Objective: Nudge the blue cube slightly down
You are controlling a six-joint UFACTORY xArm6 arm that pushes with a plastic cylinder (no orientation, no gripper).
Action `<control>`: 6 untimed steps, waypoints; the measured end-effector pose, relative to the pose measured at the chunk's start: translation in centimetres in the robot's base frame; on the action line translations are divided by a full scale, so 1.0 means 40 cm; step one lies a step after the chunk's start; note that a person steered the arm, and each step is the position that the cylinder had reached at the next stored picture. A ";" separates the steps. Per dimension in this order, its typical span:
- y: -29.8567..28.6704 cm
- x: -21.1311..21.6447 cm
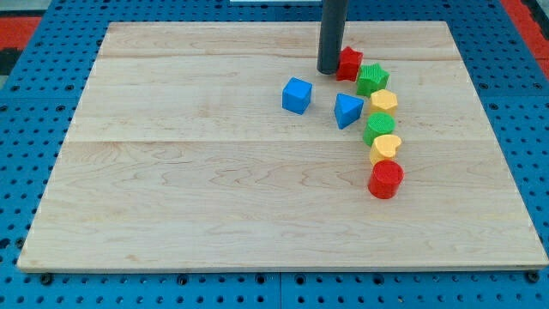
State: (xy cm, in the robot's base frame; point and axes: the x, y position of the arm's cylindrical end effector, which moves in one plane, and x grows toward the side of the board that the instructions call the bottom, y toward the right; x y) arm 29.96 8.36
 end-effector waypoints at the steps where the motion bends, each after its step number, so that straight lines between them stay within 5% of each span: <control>1: 0.045 -0.045; 2: 0.040 -0.090; 4: -0.185 0.118; 5: -0.465 0.170; 6: -0.452 0.288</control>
